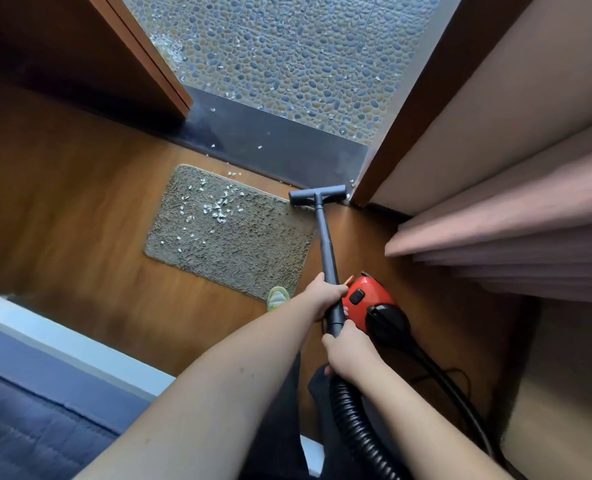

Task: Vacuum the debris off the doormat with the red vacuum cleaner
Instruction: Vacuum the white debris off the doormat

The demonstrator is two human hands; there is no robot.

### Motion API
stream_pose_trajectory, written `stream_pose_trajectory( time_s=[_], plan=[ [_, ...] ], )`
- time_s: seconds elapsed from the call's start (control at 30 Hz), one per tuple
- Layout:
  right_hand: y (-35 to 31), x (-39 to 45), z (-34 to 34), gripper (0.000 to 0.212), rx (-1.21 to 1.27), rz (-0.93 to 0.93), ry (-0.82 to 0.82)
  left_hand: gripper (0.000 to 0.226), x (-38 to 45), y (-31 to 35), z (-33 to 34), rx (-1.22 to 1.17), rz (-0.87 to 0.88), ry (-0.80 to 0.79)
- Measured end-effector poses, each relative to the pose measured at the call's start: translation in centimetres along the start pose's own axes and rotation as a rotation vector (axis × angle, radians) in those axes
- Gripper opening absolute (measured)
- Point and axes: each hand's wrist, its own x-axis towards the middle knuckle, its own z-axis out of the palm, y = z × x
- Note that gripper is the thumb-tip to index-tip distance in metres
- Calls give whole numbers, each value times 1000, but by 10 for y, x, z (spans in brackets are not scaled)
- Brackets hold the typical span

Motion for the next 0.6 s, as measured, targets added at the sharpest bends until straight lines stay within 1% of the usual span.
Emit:
stream_pose_trajectory(
  time_s=[0.03, 0.07, 0.2, 0.3, 0.47, 0.5, 0.57, 0.6],
  plan=[
    [-2, 2, -4, 34, 13, 4, 8, 57, 3, 5, 2, 8, 3, -12],
    [-5, 4, -9, 33, 33, 10, 13, 58, 5, 9, 3, 33, 7, -22],
    [-20, 10, -18, 29, 228, -4, -26, 54, 16, 25, 0, 133, 5, -1],
    [-31, 15, -16, 29, 303, -8, -38, 49, 23, 34, -7, 186, -2, 26],
    [-41, 17, -6, 29, 275, -12, -34, 35, 29, 34, -22, 178, 5, 44],
    [-43, 17, -4, 29, 248, -14, -32, 36, 31, 32, -26, 166, 7, 51],
    [-47, 18, 0, 29, 188, -27, -35, 49, 36, 29, -35, 153, 17, 75],
    [-50, 18, 2, 28, 166, -38, -41, 52, 37, 28, -40, 151, 17, 82]
  ],
)
